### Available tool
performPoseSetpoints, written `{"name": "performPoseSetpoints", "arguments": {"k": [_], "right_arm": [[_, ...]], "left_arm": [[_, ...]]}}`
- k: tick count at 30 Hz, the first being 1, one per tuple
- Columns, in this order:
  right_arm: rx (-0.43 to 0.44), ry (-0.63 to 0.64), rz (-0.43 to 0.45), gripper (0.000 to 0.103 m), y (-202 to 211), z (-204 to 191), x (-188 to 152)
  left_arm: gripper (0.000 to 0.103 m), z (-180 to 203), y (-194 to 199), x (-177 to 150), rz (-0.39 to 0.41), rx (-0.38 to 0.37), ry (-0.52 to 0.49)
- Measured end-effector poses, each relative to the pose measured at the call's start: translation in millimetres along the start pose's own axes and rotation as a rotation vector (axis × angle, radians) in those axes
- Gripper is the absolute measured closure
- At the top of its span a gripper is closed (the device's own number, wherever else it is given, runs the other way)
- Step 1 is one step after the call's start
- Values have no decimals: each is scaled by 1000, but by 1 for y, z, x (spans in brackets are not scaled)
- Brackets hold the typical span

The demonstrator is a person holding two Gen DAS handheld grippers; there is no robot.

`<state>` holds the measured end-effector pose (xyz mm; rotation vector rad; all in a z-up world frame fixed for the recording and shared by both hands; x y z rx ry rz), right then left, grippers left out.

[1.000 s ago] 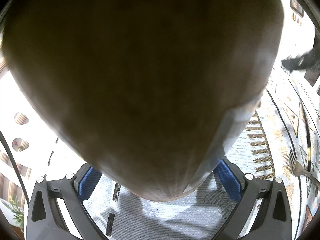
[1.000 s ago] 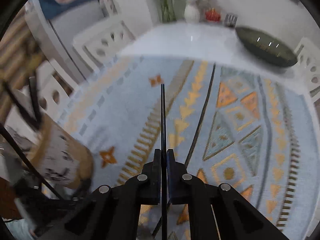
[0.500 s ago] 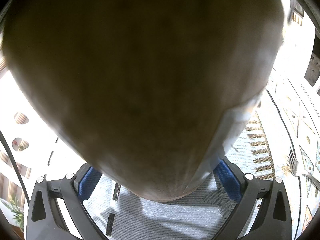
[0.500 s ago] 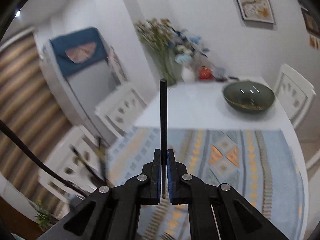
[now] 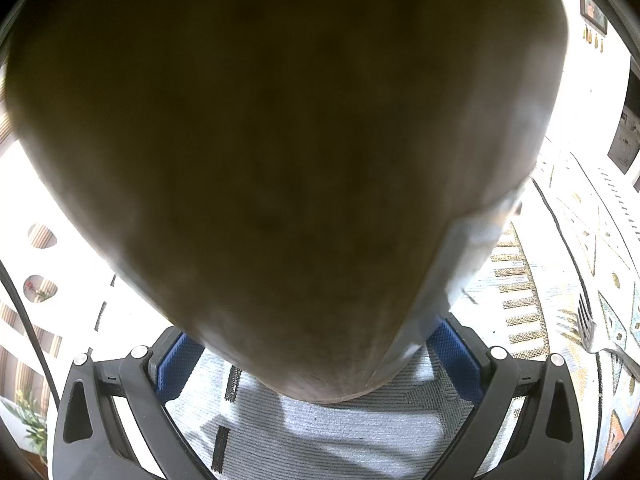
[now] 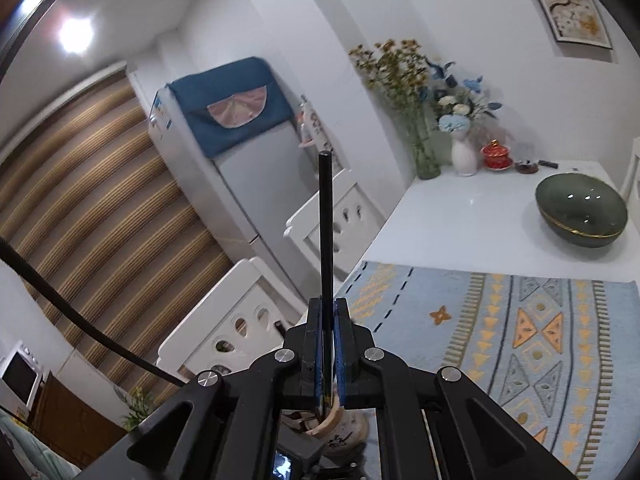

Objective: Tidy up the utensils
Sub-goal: 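Lift the chopstick with the right tool and insert it into the cup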

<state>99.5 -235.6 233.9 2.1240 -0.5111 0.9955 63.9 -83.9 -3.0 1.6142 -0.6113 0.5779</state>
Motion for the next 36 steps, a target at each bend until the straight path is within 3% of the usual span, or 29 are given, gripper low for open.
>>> {"name": "performPoseSetpoints", "arguments": {"k": [9, 32, 36], "right_arm": [[-10, 101, -25, 98, -23, -14, -13], [-30, 182, -27, 98, -41, -25, -19], [-19, 171, -61, 97, -48, -25, -22]], "left_arm": [[0, -1, 0, 0, 0, 0, 0], [0, -2, 0, 0, 0, 0, 1], [0, -2, 0, 0, 0, 0, 1]]}}
Point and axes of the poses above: each gripper's, at about its wrist camera, not at the fingertips, and y roughly against the way its jaws point, z to its right, x to its top, the point moved 5 cm from there along -y, roughly the way its jaws point, and after that the axes turned 3 degrees about z, right-handed, at the moved point
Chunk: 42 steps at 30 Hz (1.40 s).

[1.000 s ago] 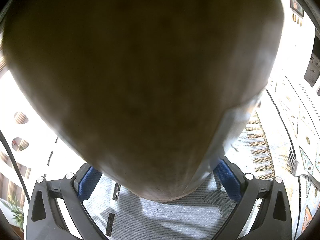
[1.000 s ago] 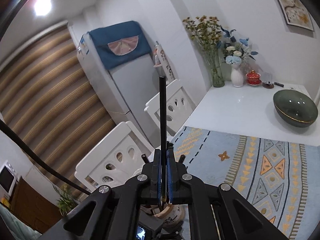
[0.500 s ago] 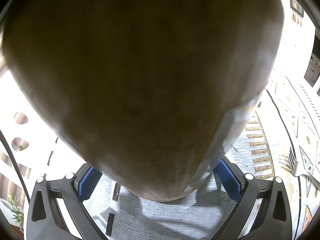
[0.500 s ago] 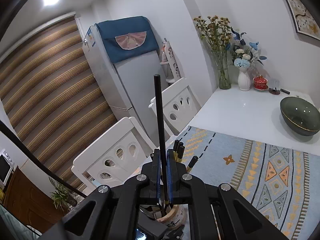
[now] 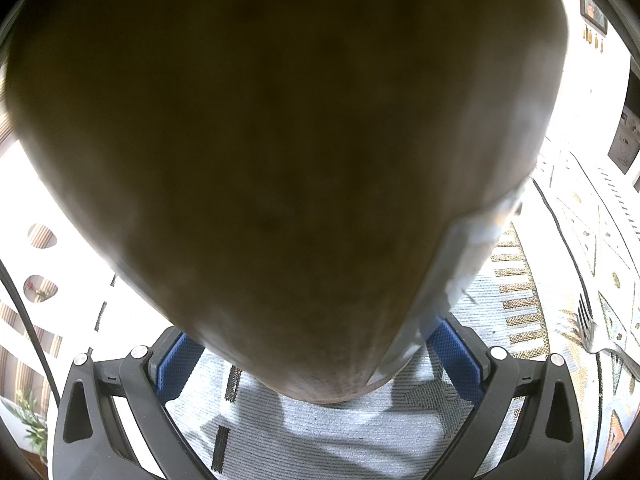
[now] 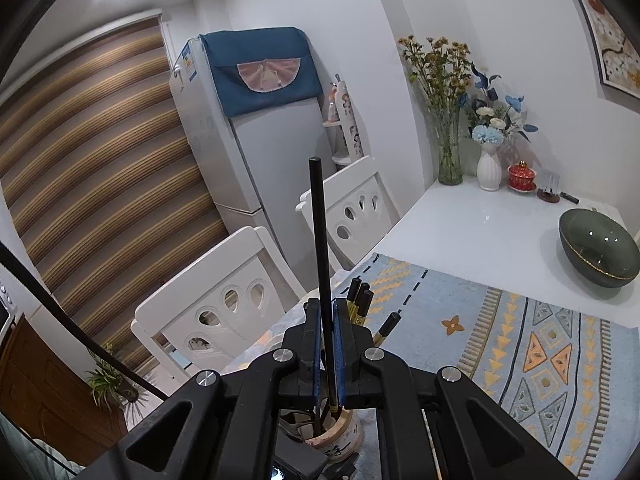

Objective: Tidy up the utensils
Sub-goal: 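Lift the chopstick with the right tool and insert it into the cup, then reach the right tool down and grasp a metal fork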

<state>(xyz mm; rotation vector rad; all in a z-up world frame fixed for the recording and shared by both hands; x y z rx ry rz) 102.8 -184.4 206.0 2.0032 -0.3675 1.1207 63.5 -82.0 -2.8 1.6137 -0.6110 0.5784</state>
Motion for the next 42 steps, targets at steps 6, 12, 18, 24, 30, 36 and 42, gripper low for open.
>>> {"name": "performPoseSetpoints", "arguments": {"k": [6, 12, 18, 24, 30, 36, 42], "right_arm": [[30, -60, 29, 56, 20, 10, 8], [-6, -89, 119, 55, 70, 26, 31], [-81, -138, 140, 38, 117, 53, 21], [-185, -276, 20, 38, 130, 96, -31], [-258, -408, -75, 38, 138, 126, -83], [-315, -459, -264, 38, 114, 138, -133], [-301, -433, -511, 38, 65, 127, -198]], "left_arm": [[0, 0, -1, -1, -1, 0, 1], [0, 0, 0, -1, 0, 1, 0], [0, 0, 0, -1, 0, 1, 0], [0, 0, 0, -1, 0, 1, 0], [0, -1, -1, -1, 0, 1, 0], [0, -1, 0, -1, 0, 0, 1], [0, -1, 0, -1, 0, 0, 0]]}}
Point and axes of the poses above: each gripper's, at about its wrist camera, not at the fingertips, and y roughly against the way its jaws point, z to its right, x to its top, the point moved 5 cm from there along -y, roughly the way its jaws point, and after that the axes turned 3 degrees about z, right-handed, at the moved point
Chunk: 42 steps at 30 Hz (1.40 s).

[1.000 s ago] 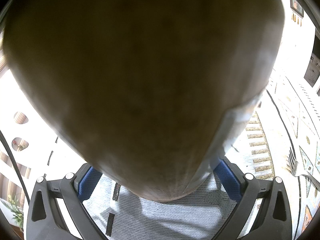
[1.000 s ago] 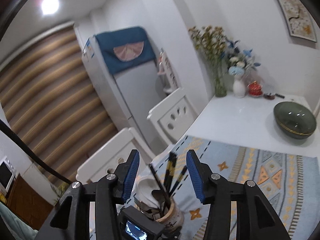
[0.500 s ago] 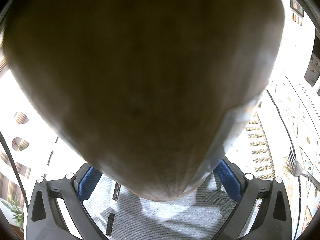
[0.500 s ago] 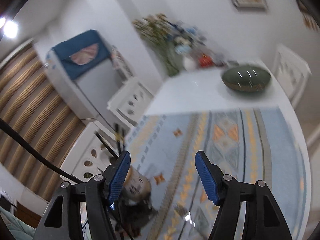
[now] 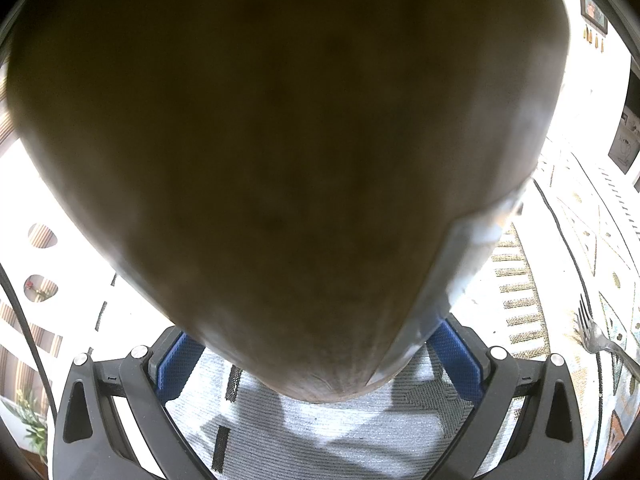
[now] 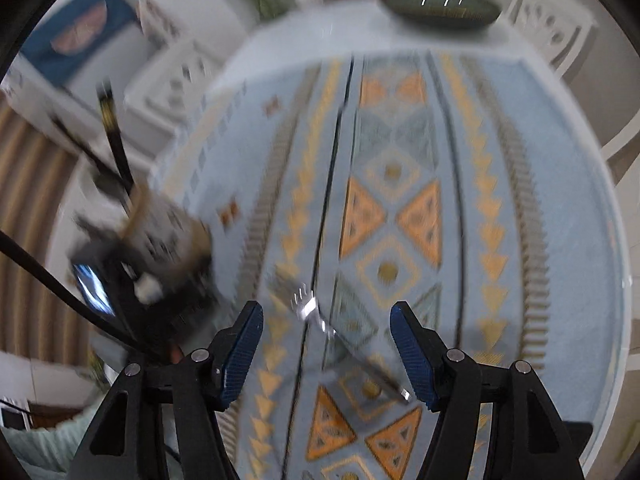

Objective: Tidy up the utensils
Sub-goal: 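Reach the right tool down and grasp a metal fork, then lift the metal fork with the right tool toward the cup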

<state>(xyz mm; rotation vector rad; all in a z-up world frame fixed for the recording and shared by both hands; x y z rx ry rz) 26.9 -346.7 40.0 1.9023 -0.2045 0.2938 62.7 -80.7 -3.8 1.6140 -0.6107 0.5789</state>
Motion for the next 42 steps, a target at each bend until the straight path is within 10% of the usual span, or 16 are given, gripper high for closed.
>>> {"name": "performPoseSetpoints", "arguments": {"k": [12, 20, 29, 42], "right_arm": [[-102, 131, -151, 39, -61, -10, -12], [-236, 187, -149, 78, -75, -17, -17], [-43, -155, -201, 97, -61, 10, -21], [-13, -155, -264, 95, -73, 8, -17]], "left_arm": [[0, 0, 0, 0, 0, 0, 0], [0, -1, 0, 0, 0, 0, 0], [0, -1, 0, 0, 0, 0, 0], [0, -1, 0, 0, 0, 0, 0]]}}
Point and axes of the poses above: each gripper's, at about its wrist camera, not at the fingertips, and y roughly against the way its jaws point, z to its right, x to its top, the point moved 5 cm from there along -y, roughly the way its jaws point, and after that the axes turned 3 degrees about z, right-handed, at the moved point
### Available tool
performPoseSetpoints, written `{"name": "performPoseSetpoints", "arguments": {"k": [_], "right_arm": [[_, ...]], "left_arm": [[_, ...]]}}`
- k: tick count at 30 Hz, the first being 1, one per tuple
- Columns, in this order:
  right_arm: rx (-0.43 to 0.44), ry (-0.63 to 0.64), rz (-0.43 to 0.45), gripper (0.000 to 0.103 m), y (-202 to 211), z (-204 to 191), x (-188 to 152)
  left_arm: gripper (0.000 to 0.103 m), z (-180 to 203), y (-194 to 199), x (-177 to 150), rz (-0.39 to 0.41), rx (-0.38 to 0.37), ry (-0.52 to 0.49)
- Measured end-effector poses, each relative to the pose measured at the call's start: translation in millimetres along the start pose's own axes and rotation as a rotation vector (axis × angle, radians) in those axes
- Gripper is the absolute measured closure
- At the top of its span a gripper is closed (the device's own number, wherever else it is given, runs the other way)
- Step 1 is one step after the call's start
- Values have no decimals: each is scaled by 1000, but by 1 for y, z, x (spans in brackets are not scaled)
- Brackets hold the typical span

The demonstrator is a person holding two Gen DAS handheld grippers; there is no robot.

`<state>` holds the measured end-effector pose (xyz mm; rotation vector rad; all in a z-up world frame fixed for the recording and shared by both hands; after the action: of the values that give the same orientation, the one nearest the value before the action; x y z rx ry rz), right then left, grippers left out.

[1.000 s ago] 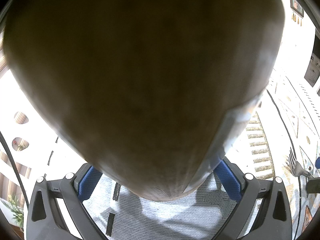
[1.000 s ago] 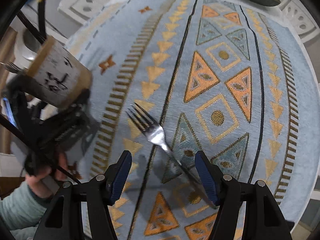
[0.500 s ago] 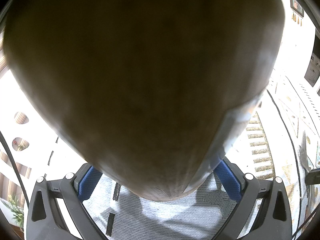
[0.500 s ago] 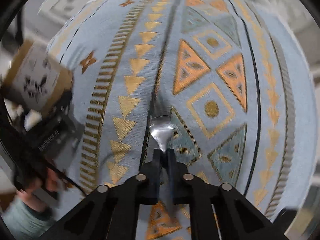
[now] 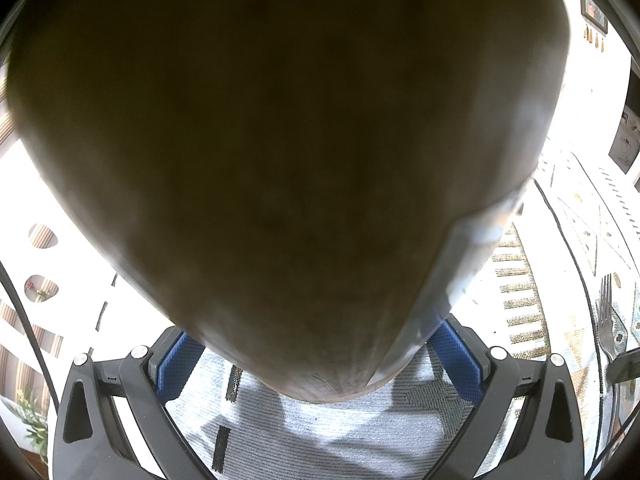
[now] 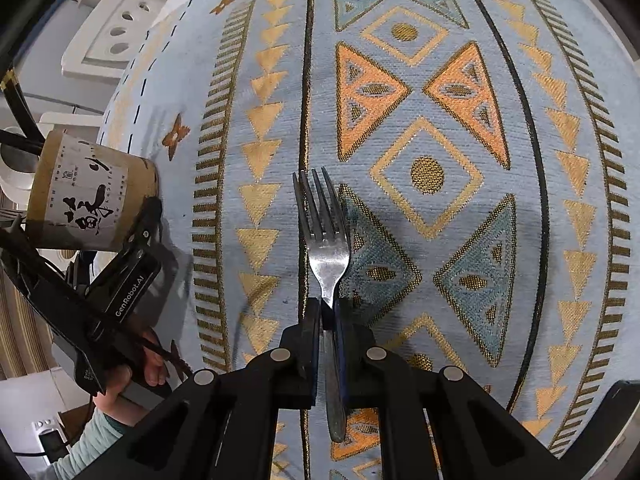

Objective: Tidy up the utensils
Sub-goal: 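Lift the metal fork with the right tool toward the cup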

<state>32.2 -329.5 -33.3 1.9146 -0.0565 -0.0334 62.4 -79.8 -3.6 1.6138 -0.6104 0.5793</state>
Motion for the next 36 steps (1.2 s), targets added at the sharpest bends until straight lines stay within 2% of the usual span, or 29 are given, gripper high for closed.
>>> {"name": "performPoseSetpoints", "arguments": {"k": [3, 7, 9, 13, 18, 23, 30, 32, 34, 36], "right_arm": [[-64, 65, 26, 95, -9, -13, 5], [-218, 252, 97, 95, -14, -40, -1], [-256, 321, 126, 96, -13, -50, -5], [-140, 357, 221, 97, 11, -67, -2], [49, 431, 453, 97, 81, -96, 7], [85, 501, 621, 97, 129, -124, 20], [197, 551, 753, 99, 179, -156, 33], [203, 561, 773, 99, 187, -162, 34], [188, 561, 775, 99, 190, -162, 38], [194, 539, 737, 99, 182, -157, 44]], "left_arm": [[0, 0, 0, 0, 0, 0, 0], [0, 0, 0, 0, 0, 0, 0], [0, 0, 0, 0, 0, 0, 0], [0, 0, 0, 0, 0, 0, 0], [0, 0, 0, 0, 0, 0, 0], [0, 0, 0, 0, 0, 0, 0], [0, 0, 0, 0, 0, 0, 0], [0, 1, 1, 0, 0, 0, 0], [0, 1, 1, 0, 0, 0, 1], [0, 1, 2, 0, 0, -1, 1]]}}
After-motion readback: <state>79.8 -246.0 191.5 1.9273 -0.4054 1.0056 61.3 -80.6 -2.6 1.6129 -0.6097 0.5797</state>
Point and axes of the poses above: each gripper's, at about its wrist camera, not at the fingertips, and y roughly against the way its jaws point, z to its right, x to its top, the point moved 5 cm from there along -y, roughly the way its jaws point, and after that the axes turned 3 degrees about z, right-handed, at the moved point
